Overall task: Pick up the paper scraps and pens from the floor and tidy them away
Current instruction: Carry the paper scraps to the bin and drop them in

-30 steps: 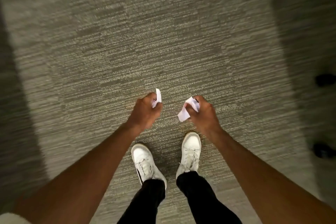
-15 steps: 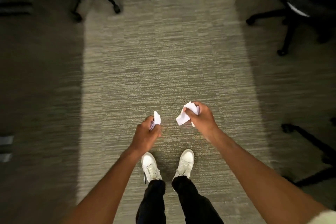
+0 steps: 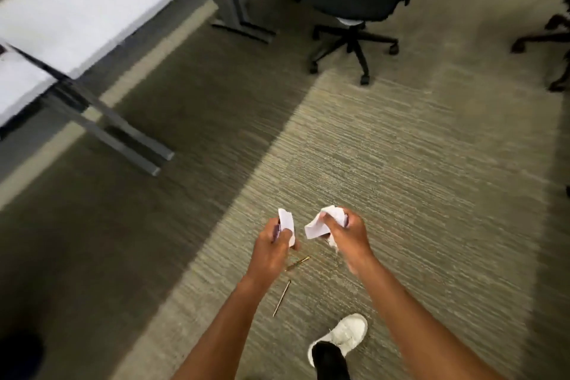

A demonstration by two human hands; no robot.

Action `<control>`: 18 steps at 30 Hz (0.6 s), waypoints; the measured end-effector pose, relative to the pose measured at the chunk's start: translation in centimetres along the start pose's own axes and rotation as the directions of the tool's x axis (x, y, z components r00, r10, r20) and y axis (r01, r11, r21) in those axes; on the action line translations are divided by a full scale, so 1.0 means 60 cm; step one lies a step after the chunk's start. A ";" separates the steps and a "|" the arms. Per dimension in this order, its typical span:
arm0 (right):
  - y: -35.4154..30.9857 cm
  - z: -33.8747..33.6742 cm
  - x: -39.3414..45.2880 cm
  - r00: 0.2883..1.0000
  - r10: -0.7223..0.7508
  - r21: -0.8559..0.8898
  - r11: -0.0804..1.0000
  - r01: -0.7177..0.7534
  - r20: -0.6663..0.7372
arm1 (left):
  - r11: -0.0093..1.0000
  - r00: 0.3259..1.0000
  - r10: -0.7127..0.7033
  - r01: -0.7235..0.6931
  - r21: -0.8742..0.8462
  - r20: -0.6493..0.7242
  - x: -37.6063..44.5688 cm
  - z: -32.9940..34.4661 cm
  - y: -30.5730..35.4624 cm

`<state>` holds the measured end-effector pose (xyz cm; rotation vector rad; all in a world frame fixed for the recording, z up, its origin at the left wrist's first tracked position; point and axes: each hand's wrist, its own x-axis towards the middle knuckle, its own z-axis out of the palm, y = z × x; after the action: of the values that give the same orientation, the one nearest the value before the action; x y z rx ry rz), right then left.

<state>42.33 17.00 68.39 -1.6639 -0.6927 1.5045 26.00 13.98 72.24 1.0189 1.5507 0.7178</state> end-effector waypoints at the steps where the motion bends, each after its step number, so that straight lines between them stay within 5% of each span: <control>1: -0.001 0.034 -0.017 0.999 -0.003 -0.021 1.000 0.003 0.032 | 0.999 0.999 -0.020 0.019 -0.030 -0.044 -0.021 -0.033 -0.010; 7: 0.038 0.235 -0.159 0.979 0.033 -0.053 0.998 -0.023 0.204 | 0.959 0.952 -0.184 0.119 -0.256 -0.246 -0.166 -0.225 -0.100; 18: 0.220 0.584 -0.501 0.869 0.169 -0.166 0.981 -0.102 0.466 | 0.853 0.803 -0.334 0.035 -0.521 -0.494 -0.509 -0.548 -0.331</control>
<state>1.94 -8.28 74.28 -1.4666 -0.9737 2.0459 -9.42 -19.75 76.27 0.2487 1.8049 1.2754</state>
